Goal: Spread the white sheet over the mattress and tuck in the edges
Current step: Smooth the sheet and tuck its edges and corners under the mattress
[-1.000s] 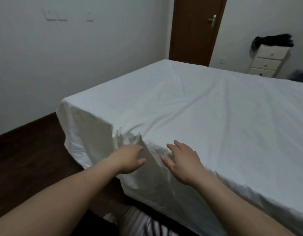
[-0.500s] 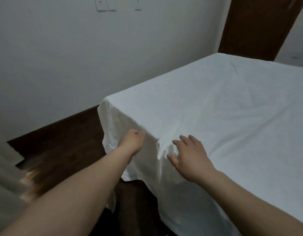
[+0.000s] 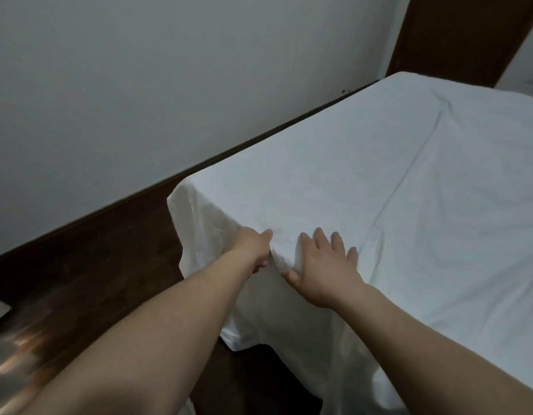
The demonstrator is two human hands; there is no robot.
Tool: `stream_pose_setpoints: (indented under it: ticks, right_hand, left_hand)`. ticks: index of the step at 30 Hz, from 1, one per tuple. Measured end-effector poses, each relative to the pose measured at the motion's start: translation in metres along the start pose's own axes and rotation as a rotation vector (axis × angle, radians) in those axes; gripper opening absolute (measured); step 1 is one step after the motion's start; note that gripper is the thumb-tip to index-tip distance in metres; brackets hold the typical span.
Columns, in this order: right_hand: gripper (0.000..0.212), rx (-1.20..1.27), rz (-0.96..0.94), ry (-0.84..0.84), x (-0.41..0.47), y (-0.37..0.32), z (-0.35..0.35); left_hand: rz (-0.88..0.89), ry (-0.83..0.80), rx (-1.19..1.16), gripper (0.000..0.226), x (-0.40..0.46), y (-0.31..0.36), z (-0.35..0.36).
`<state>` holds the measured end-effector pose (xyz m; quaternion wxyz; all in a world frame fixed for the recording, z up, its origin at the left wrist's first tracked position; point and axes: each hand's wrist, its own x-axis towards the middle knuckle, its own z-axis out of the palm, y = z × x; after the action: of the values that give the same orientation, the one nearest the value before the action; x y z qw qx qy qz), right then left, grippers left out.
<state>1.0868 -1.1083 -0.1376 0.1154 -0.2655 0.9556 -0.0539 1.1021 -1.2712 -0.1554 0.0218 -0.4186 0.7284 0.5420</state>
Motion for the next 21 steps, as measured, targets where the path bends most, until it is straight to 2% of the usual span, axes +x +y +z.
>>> stream_pose_setpoints:
  ticks: [5,8,11,13,17,21]
  right_hand:
    - [0.109,0.091,0.132,-0.123,0.024,-0.015,-0.006]
    - [0.123,0.067,0.203,-0.136,0.037,-0.025,-0.002]
    - [0.128,0.033,0.268,-0.085,0.043,-0.032,0.008]
    - [0.122,-0.001,0.279,-0.026,0.040,-0.036,0.013]
    - [0.098,-0.033,0.255,0.052,0.024,-0.043,0.016]
    - [0.063,0.020,0.205,0.153,0.000,-0.062,0.009]
  left_hand:
    - [-0.007,-0.159,0.093,0.046,0.009,0.007,-0.013]
    - [-0.004,-0.222,0.118,0.046,0.016,0.009,-0.020]
    - [0.004,-0.282,0.137,0.048,0.021,0.009,-0.027]
    - [0.018,-0.331,0.091,0.046,0.021,0.007,-0.032]
    - [0.058,-0.403,0.037,0.036,0.016,0.006,-0.040]
    - [0.112,-0.441,0.043,0.039,0.014,0.006,-0.048]
